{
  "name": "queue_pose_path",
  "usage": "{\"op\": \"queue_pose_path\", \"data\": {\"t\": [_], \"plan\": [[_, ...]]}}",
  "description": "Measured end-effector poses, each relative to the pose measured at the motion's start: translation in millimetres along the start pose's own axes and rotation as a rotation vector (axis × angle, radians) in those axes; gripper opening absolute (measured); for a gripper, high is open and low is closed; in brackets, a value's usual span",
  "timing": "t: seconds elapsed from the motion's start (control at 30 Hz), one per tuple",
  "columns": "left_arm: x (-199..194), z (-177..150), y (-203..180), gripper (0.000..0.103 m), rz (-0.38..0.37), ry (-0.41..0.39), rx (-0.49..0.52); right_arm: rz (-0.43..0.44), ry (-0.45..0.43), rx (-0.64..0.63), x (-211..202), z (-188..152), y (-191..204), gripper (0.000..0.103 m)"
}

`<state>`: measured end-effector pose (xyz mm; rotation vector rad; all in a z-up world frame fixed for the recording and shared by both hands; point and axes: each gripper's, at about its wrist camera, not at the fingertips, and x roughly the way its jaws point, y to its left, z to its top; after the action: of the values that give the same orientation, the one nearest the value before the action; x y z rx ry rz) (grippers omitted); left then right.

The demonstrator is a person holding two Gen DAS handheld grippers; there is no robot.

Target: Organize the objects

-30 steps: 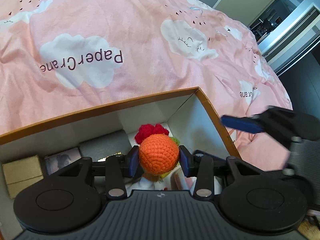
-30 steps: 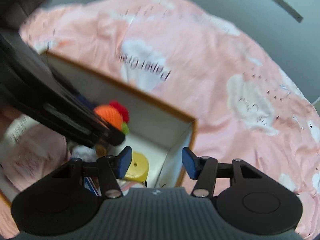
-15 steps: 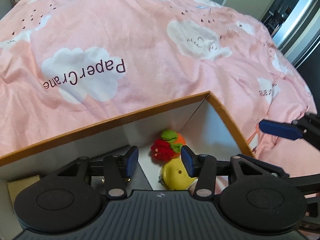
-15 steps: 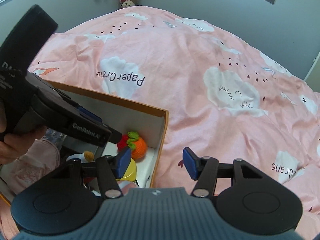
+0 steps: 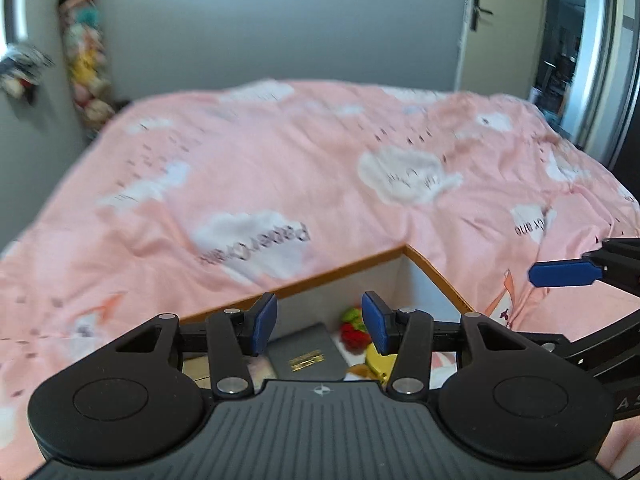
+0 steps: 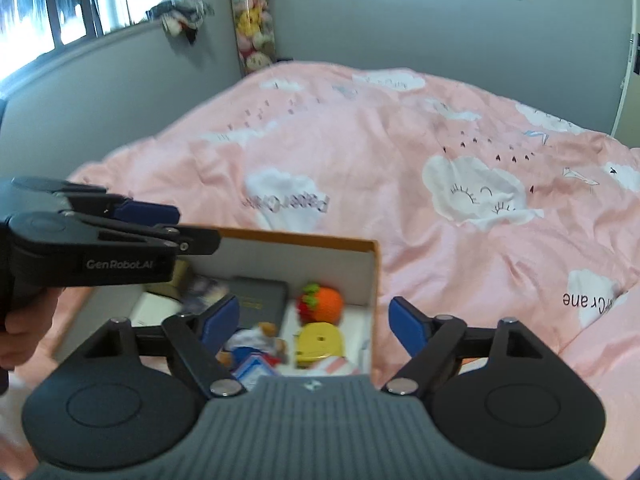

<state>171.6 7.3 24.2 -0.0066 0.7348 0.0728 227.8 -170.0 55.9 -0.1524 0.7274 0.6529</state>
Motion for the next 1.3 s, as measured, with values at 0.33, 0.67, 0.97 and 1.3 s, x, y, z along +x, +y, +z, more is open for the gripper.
{"op": "queue_pose_path", "data": {"t": [0.33,0.67,0.97,1.3], "plan": [[-109,-30,-18,0.056,0.032,-0.179,0.045,-0.033,-0.235,0.104,-98,-28,43,0.098],[-160,-95,-23,0.056,0.156,-0.415,-0.057,-0.122,-0.464,0.067,-157,-86,99,0.102],[-151,-119,-10,0.056,0.159,-0.412,-0.113,-0.177,-0.504,-0.028,-146,-117,137,0.102],[-138,-134,-1,0.056,0.109,-0.312,-0.120,-0.222,-0.464,-0.059,-119,-129,133,0.102]]}}
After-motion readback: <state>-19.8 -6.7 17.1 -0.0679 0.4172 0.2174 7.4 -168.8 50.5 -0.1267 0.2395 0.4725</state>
